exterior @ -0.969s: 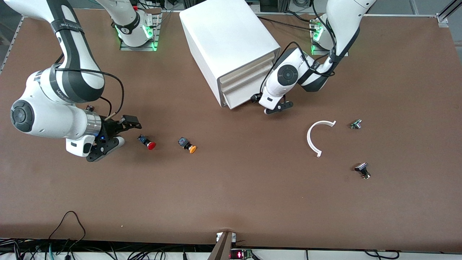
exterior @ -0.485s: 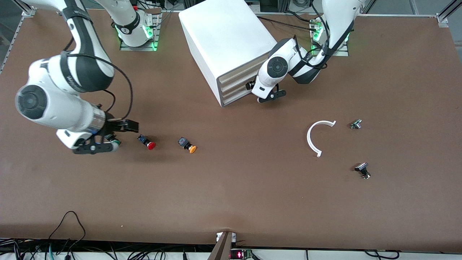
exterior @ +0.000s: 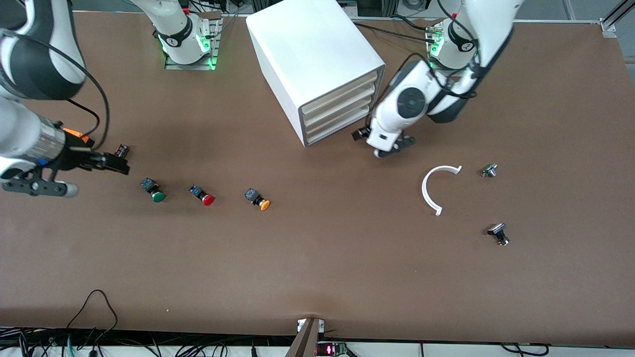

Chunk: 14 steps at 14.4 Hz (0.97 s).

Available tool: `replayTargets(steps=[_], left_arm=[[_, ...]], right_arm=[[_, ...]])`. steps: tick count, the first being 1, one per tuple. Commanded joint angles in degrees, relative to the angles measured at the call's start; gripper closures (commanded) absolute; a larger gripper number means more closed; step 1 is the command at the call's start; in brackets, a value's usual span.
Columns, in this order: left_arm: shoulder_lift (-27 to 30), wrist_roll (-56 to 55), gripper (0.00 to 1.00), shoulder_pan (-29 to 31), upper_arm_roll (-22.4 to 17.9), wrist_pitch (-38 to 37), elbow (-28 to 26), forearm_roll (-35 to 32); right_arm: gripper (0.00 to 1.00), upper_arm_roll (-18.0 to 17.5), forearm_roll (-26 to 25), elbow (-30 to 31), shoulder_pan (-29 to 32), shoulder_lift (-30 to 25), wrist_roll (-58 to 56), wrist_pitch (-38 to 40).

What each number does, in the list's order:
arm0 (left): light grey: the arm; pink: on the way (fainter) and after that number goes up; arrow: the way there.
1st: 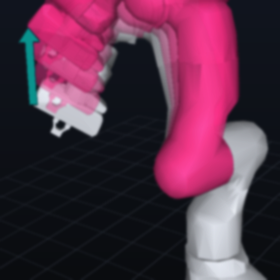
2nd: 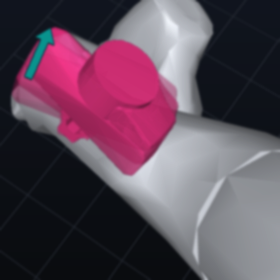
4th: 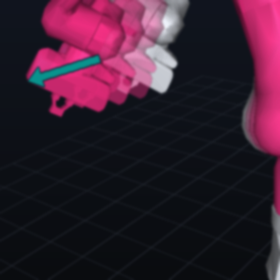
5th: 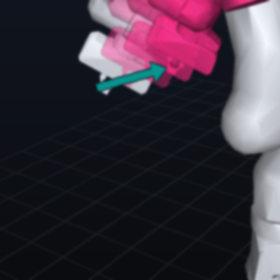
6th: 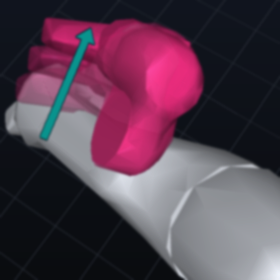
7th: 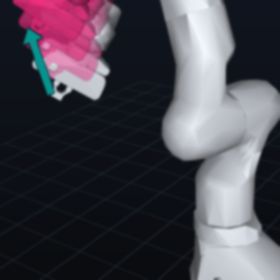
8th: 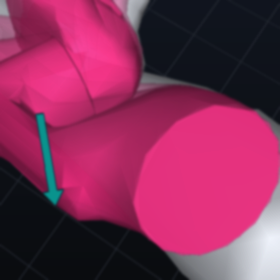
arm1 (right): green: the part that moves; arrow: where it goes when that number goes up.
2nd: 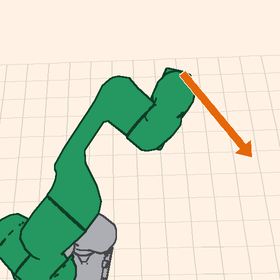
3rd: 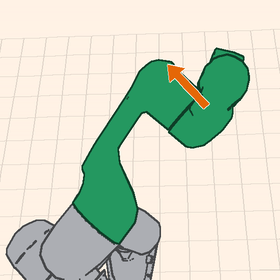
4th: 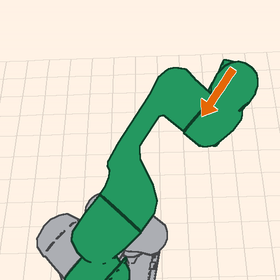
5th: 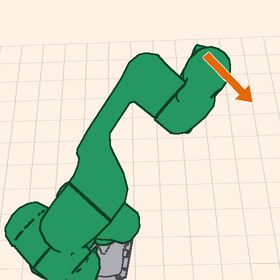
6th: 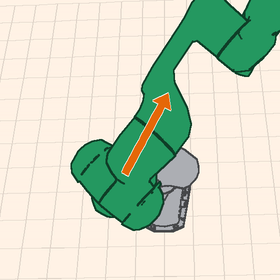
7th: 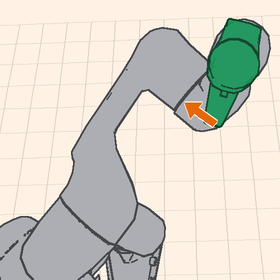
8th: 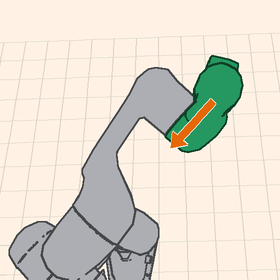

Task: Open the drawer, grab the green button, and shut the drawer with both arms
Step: 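Push the drawer shut with the left gripper while the right gripper retracts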

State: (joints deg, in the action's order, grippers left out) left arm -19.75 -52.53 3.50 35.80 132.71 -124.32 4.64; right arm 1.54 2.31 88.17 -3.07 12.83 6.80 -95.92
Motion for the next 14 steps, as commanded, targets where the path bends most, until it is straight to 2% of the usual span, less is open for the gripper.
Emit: replayTargets(steps=[1, 3, 5, 8, 10, 12, 14], left_arm=[[4.7, 11.0, 0.00, 2.9, -2.2, -5.5, 2.3, 0.8], [7.7, 16.7, 0.00, 4.7, -5.9, -8.0, 3.8, 0.6], [12.4, 25.6, 0.00, 8.5, -7.0, -11.5, 4.3, 0.7], [19.8, 33.6, 0.00, 12.5, -10.0, -16.3, 4.6, 0.7], [25.0, 42.0, 0.00, 14.7, -10.7, -21.2, 5.5, 0.7], [26.2, 46.3, 0.00, 14.6, -14.0, -30.7, 11.7, 0.6], [25.6, 47.0, 0.00, 14.5, -15.2, -37.6, 19.0, -1.1]], right_arm=[[0.00, 1.1, -2.0, -2.9, -0.3, -0.8, -5.4, 3.0], [0.00, 1.1, -3.5, -3.0, -0.3, -0.8, -7.2, 2.8], [0.00, 1.7, -3.6, -2.8, -0.2, -1.5, -8.3, 3.5], [0.00, 4.5, -4.0, -2.6, -0.2, -2.5, -13.4, 2.8], [0.00, 4.5, -3.7, -1.8, -0.2, -3.7, -13.7, 2.7], [0.00, 4.3, -3.7, 0.3, -0.3, -5.0, -10.7, 2.0], [0.00, 3.9, -4.0, 1.7, -0.4, -6.0, -8.4, 1.9]])
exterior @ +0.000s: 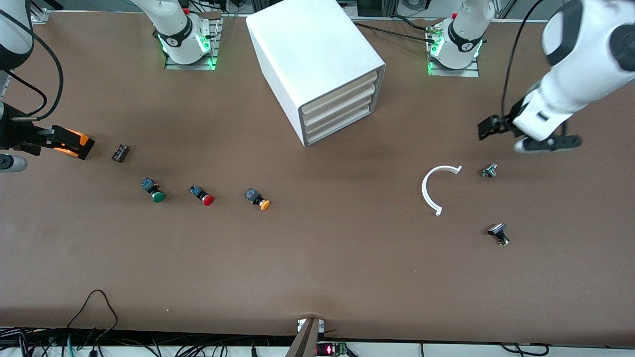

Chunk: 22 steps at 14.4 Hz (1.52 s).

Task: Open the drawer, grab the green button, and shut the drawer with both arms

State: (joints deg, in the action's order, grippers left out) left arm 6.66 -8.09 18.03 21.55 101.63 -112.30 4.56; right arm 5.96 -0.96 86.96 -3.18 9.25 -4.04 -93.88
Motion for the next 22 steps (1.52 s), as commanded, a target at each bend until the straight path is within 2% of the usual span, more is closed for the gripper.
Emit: replayTargets(steps=[1, 3, 7, 14, 16, 20, 22], left_arm=[[-0.8, 2.5, 0.00, -0.4, -1.0, -8.2, 8.8, -3.5], [-0.9, 1.8, 0.00, -0.9, -1.0, -9.7, 9.6, -4.4], [-1.7, -0.2, 0.00, -0.1, -0.7, -7.8, 9.6, -4.2], [-2.1, 5.0, 0.00, 0.0, -0.9, -6.1, 9.6, -4.4], [-3.7, 5.0, 0.00, -0.1, -0.8, -6.4, 10.2, -4.3], [-8.1, 7.4, 0.00, 1.2, -1.0, -11.5, 18.1, -4.4], [-8.7, 7.7, 0.00, 0.9, -0.5, -12.0, 19.1, -6.0]], right_arm=[[0.00, -0.7, -0.8, 4.0, -0.3, -3.3, 2.5, -0.3], [0.00, -0.8, -0.9, 5.8, -0.3, -5.1, 2.4, 0.1], [0.00, -1.5, -0.9, 11.9, -0.3, -9.7, 2.4, -1.9], [0.00, -1.5, -0.1, 11.7, -0.5, -9.1, 2.5, -2.0], [0.00, -1.5, -0.2, 11.7, -0.5, -8.9, 2.5, -3.1], [0.00, -1.6, -0.4, 11.5, -0.6, -8.6, 2.5, -3.4], [0.00, -1.4, -0.5, 11.5, -0.5, -8.6, 2.5, -3.3]])
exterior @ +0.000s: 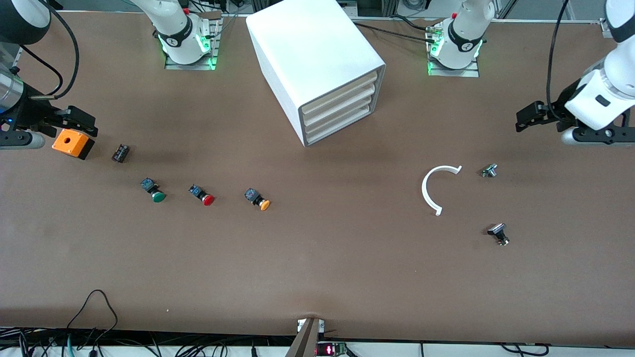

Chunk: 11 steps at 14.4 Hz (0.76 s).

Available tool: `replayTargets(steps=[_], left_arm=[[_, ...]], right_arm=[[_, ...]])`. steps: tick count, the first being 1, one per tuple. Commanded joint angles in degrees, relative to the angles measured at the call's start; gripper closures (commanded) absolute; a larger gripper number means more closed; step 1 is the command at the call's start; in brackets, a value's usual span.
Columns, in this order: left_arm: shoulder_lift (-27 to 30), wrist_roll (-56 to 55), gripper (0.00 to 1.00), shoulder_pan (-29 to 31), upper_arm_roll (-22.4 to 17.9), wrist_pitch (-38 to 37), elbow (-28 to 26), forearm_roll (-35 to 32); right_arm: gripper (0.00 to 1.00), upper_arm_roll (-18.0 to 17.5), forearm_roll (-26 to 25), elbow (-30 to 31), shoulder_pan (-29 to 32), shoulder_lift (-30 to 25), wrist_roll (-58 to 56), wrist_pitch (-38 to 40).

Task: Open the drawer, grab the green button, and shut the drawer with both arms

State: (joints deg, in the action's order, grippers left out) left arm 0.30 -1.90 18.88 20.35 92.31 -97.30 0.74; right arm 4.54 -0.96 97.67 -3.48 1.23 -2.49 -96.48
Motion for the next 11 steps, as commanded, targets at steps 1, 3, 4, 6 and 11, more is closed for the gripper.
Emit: replayTargets(steps=[1, 3, 4, 6, 11], left_arm=[[-2.3, 1.2, 0.00, 0.0, 0.8, -2.8, 4.0, -2.7], [-2.4, 1.1, 0.00, 0.2, 0.8, -2.8, 4.0, -2.8], [-2.5, 1.1, 0.00, 0.4, 0.6, -2.8, 4.0, -2.8], [-3.2, 1.1, 0.00, 0.5, 0.2, -2.8, 4.1, -2.8], [-3.2, 1.1, 0.00, 0.7, 0.6, -2.9, 4.3, -2.9]], right_arm=[[0.00, 0.0, -0.7, 0.7, -0.2, -0.7, 0.9, -0.8], [0.00, 0.0, -0.5, 0.0, -0.1, -0.5, 0.9, -0.9], [0.00, 0.0, 0.0, -0.1, 0.0, -0.2, 1.0, -0.9], [0.00, 0.2, 0.1, -0.1, 0.1, 0.1, 0.9, -0.8], [0.00, 0.1, 0.1, -0.5, 0.0, 0.2, 1.0, -0.2]])
